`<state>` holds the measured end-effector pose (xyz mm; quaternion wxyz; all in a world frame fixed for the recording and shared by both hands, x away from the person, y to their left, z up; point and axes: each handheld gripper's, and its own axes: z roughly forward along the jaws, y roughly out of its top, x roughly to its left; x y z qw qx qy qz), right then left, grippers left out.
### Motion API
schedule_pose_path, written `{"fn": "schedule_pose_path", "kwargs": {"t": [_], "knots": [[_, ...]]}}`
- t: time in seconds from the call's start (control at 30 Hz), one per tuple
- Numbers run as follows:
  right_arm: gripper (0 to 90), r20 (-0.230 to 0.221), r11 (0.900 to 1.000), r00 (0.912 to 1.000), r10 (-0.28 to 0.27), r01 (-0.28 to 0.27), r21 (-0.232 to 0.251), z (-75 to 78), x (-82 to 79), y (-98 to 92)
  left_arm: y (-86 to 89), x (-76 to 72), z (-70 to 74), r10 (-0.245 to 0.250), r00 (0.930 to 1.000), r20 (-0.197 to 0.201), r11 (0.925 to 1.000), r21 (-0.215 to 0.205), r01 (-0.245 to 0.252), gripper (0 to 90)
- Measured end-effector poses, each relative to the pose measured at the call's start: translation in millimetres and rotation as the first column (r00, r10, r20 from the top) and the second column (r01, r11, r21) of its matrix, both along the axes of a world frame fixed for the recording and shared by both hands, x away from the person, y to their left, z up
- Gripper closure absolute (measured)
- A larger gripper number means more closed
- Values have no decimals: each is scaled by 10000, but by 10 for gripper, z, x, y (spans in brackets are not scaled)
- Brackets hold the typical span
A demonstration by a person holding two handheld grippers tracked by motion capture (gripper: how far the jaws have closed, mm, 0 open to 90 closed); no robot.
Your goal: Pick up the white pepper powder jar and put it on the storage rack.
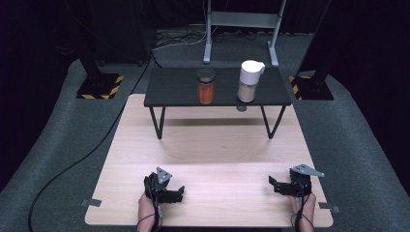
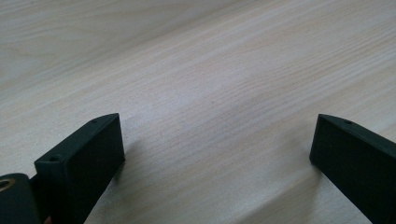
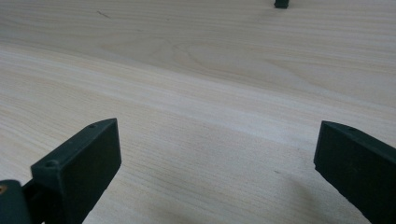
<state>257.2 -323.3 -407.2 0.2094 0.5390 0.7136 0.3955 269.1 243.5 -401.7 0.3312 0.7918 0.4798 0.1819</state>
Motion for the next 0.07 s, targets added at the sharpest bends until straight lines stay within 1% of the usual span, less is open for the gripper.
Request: {"fn": "schedule_pose_path", "kwargs": {"t": [0.07], "knots": [[0, -39, 10000, 10000, 5, -5, -3, 3, 7, 3, 0, 0, 0, -4, 10000, 1, 10000, 5, 4, 27]]}}
